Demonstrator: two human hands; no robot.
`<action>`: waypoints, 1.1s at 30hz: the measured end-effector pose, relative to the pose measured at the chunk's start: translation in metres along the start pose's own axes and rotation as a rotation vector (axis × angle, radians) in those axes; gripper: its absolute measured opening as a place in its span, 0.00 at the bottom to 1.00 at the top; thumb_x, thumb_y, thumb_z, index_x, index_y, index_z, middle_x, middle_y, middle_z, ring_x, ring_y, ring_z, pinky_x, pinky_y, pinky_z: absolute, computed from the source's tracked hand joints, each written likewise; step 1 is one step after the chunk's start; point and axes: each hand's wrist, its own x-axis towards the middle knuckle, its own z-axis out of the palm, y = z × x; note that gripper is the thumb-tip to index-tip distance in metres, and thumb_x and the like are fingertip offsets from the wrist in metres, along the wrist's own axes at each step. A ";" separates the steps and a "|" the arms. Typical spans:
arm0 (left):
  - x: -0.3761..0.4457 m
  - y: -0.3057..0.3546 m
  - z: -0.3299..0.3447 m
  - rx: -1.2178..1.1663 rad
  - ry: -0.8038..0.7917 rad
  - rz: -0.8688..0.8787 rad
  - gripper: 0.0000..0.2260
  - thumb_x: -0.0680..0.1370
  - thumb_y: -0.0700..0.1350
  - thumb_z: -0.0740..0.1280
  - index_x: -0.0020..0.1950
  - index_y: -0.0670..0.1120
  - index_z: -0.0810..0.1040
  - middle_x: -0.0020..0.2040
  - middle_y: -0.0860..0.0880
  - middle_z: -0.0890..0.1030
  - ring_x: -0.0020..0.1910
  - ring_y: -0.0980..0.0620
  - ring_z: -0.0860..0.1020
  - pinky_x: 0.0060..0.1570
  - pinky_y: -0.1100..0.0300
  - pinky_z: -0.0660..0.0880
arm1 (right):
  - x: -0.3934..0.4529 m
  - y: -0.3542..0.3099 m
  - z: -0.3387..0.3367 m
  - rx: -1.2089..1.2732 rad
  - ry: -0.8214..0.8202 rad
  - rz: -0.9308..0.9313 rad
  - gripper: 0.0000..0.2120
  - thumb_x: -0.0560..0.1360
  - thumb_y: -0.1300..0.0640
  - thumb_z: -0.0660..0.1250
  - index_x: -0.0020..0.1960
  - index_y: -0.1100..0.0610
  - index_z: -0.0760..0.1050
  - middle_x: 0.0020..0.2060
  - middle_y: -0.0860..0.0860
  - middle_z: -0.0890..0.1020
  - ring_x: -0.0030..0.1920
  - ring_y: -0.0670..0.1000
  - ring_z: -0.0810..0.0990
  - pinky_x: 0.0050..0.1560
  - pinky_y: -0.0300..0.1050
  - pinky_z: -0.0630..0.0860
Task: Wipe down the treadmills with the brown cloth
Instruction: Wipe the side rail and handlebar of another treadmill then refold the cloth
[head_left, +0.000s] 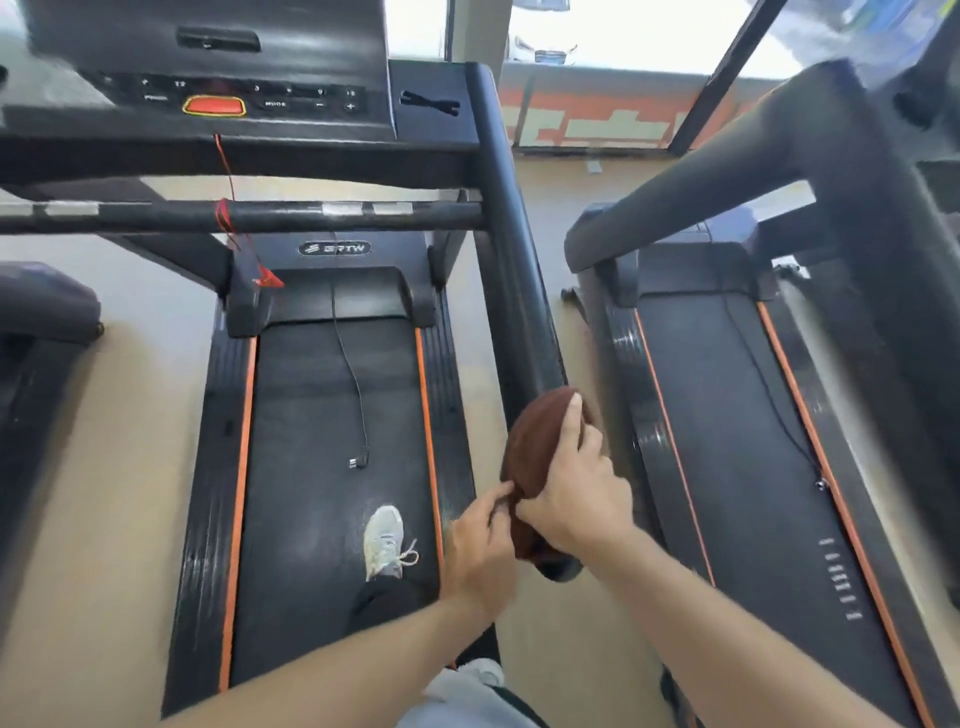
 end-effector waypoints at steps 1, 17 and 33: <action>-0.004 -0.002 0.003 -0.037 -0.014 -0.042 0.20 0.79 0.53 0.56 0.65 0.54 0.81 0.61 0.56 0.84 0.63 0.58 0.79 0.68 0.51 0.73 | -0.004 0.001 0.006 -0.003 0.034 0.014 0.61 0.72 0.39 0.73 0.81 0.53 0.28 0.78 0.56 0.58 0.70 0.60 0.71 0.59 0.57 0.75; 0.194 0.140 -0.009 -0.126 -0.155 -0.045 0.32 0.78 0.75 0.52 0.79 0.63 0.64 0.78 0.58 0.68 0.78 0.55 0.65 0.79 0.49 0.58 | 0.161 -0.060 -0.067 0.500 0.178 0.075 0.35 0.76 0.25 0.56 0.76 0.42 0.61 0.63 0.48 0.80 0.61 0.57 0.81 0.65 0.58 0.76; 0.310 0.198 -0.028 0.537 -0.338 0.314 0.23 0.87 0.56 0.45 0.83 0.56 0.54 0.84 0.57 0.42 0.81 0.51 0.35 0.80 0.43 0.36 | 0.253 -0.084 -0.115 1.008 0.029 0.015 0.20 0.84 0.46 0.63 0.72 0.52 0.74 0.58 0.50 0.82 0.60 0.51 0.80 0.67 0.48 0.73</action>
